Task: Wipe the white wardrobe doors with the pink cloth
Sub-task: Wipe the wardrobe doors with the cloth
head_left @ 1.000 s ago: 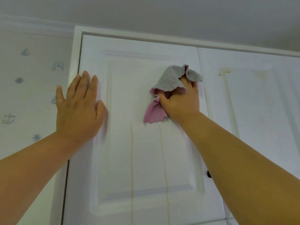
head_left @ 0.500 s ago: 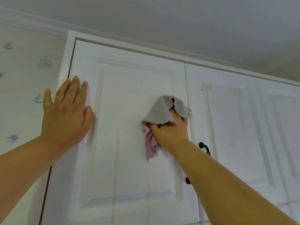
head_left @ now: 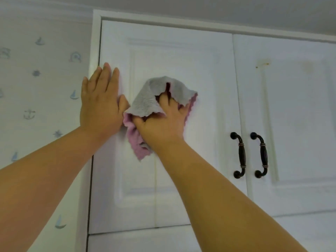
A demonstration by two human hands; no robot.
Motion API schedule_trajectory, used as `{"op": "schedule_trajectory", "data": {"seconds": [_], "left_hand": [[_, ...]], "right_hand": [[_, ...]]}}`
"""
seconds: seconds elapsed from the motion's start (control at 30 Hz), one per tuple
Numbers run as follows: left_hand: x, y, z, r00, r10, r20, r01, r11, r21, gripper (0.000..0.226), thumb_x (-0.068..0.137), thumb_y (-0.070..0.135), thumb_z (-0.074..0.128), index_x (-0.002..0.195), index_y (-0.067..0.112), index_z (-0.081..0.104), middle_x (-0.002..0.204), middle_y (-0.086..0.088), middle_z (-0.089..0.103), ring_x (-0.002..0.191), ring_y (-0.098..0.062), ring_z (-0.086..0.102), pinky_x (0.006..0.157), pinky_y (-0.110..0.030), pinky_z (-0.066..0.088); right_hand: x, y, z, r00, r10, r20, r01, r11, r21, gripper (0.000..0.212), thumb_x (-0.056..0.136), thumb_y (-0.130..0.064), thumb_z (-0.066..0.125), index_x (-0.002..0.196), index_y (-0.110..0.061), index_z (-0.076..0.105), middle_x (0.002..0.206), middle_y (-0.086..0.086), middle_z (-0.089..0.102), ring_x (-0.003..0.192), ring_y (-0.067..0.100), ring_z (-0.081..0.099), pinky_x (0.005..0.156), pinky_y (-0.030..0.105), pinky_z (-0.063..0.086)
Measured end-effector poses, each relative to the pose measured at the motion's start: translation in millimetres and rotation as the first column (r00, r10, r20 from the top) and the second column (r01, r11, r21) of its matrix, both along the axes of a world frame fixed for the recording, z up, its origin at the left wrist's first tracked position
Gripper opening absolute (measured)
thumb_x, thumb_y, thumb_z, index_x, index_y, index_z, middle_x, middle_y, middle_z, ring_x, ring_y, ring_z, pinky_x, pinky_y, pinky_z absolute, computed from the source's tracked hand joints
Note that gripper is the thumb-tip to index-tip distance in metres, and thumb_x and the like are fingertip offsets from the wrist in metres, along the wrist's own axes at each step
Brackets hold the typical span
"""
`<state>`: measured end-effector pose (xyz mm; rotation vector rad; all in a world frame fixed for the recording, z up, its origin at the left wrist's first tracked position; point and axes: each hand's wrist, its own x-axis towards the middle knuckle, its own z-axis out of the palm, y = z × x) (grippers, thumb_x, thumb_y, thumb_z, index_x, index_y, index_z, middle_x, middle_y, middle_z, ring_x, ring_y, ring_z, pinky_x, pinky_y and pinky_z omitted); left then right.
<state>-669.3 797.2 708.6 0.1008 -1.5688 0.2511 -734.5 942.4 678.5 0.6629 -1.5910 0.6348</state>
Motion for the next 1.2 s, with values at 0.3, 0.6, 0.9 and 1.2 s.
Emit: {"op": "schedule_trajectory", "data": {"seconds": [0.3, 0.6, 0.9, 1.2], "left_hand": [[2, 0, -1, 0.998, 0.068, 0.011, -0.068, 0.998, 0.004, 0.066, 0.095, 0.032, 0.037, 0.155, 0.008, 0.025, 0.163, -0.017, 0.020, 0.150, -0.033, 0.019, 0.116, -0.065, 0.019], [4, 4, -18, 0.954, -0.259, -0.148, 0.286, 0.936, 0.206, 0.050, 0.102, 0.013, 0.037, 0.152, 0.009, 0.034, 0.162, -0.020, 0.021, 0.151, -0.032, 0.018, 0.122, -0.037, 0.015], [14, 1, -20, 0.843, -0.488, -0.226, 0.534, 0.809, 0.246, 0.045, 0.100, 0.031, 0.035, 0.135, 0.016, 0.058, 0.157, -0.010, 0.037, 0.146, -0.021, 0.032, 0.119, -0.031, 0.022], [1, 10, -21, 0.899, -0.330, -0.289, 0.400, 0.887, 0.231, 0.064, 0.094, 0.047, 0.022, 0.129, 0.014, 0.063, 0.152, -0.012, 0.045, 0.143, -0.027, 0.036, 0.113, -0.029, 0.026]], "right_hand": [[-37, 40, 8, 0.945, -0.110, -0.308, 0.100, 0.994, -0.046, 0.036, 0.094, -0.040, 0.049, 0.119, -0.025, 0.070, 0.120, 0.008, 0.070, 0.113, 0.030, 0.063, 0.107, 0.078, 0.023], [-8, 3, 33, 0.997, -0.058, 0.059, 0.061, 0.997, -0.047, 0.080, 0.091, -0.067, 0.037, 0.159, -0.028, 0.020, 0.162, 0.010, 0.026, 0.150, 0.034, 0.015, 0.118, 0.063, 0.001], [5, -18, -18, 0.880, 0.374, -0.293, -0.298, 0.915, 0.270, 0.028, 0.082, -0.016, 0.054, 0.099, -0.014, 0.077, 0.098, 0.004, 0.075, 0.103, 0.031, 0.066, 0.120, 0.048, 0.023], [-5, -3, -8, 0.819, 0.433, -0.376, -0.408, 0.901, 0.149, 0.011, 0.077, -0.016, 0.062, 0.079, -0.007, 0.057, 0.076, 0.007, 0.050, 0.059, 0.023, 0.037, 0.056, 0.036, 0.032]]}}
